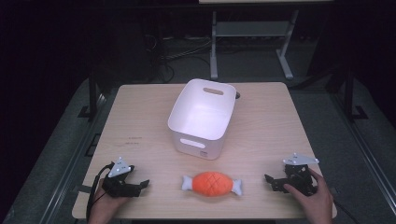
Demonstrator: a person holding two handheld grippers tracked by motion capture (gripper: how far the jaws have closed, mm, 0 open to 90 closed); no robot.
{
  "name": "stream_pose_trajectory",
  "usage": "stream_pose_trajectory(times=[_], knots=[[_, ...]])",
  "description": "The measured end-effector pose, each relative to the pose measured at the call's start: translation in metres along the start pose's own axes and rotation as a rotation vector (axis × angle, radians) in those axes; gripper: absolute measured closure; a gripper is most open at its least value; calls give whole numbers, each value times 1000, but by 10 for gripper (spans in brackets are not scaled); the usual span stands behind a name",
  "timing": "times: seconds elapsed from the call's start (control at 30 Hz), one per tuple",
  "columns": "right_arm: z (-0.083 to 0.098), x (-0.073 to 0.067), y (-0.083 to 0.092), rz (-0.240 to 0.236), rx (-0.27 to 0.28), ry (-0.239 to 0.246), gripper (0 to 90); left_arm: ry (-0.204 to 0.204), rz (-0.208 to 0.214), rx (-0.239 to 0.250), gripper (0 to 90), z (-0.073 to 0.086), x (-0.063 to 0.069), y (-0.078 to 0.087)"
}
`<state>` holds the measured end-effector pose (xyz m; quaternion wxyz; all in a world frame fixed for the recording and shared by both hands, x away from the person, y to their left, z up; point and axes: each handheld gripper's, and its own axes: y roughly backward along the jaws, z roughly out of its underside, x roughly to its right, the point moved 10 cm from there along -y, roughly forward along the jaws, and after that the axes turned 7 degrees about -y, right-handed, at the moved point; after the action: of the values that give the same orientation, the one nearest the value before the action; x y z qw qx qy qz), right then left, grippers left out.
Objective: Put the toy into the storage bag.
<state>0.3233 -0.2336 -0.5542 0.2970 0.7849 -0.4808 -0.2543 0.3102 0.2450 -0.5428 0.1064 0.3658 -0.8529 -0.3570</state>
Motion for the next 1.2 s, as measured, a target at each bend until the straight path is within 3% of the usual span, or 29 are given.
stream_pose_trajectory(times=[0.23,0.47,0.57,0.87,1.2], knots=[[0,0,0,0,0,-1,15,7,19,-1,146,-1,0,2],[0,0,0,1,0,1,15,-31,48,17,157,-9,5,8],[0,0,0,0,0,1,15,-29,62,15,157,-11,6,10],[0,0,0,0,0,0,15,-84,103,7,157,-25,10,11],[0,0,0,0,0,1,15,-155,166,9,157,-42,23,11]])
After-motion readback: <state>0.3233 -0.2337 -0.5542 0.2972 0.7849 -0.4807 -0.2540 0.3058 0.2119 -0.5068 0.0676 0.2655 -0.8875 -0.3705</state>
